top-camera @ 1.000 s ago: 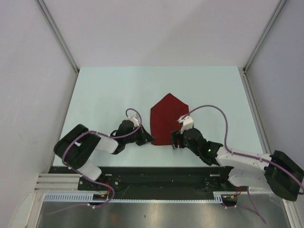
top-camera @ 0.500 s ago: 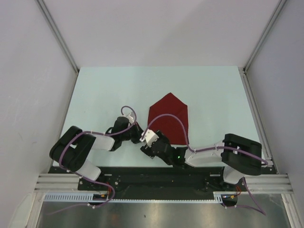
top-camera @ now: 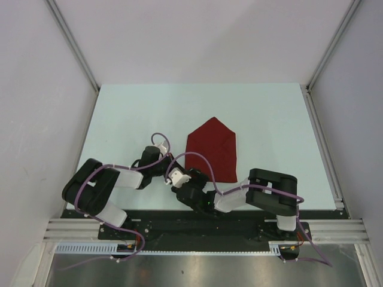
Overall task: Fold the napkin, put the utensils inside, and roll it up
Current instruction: Roll the napkin with the utensil
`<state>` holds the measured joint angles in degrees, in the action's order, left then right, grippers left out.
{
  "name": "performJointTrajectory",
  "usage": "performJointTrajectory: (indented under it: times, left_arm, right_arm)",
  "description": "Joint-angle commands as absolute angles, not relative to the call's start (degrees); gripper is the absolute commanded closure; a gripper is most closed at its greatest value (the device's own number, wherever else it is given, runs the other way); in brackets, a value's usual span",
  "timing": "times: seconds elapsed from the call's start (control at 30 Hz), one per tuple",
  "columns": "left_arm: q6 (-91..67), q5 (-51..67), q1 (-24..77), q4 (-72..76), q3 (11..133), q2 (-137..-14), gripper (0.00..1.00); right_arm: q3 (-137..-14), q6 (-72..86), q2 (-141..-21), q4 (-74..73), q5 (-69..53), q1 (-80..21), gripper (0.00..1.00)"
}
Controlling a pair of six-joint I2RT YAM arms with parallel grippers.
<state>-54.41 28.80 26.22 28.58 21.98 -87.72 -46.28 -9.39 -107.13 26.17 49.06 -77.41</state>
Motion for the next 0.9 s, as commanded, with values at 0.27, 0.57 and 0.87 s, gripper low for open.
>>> performJointTrajectory:
  times: [0.27, 0.57, 0.87]
  left_arm:
    - [-51.68, 31.64, 23.29, 26.81, 22.41, -85.25, 1.00]
    - [-50.89, 31.90, 22.59, 26.10, 22.67, -85.78, 1.00]
    - [-48.36, 29.98, 22.50, 25.14, 23.11, -84.30, 0.98]
  right_arm:
    - [-47.30, -5.72, -108.02, 21.36, 61.08, -74.97, 0.24]
    - [-44.56, -4.22, -106.70, 18.90, 61.26, -75.15, 0.38]
    - [-43.59, -6.59, -105.12, 18.82, 53.89, -75.32, 0.67]
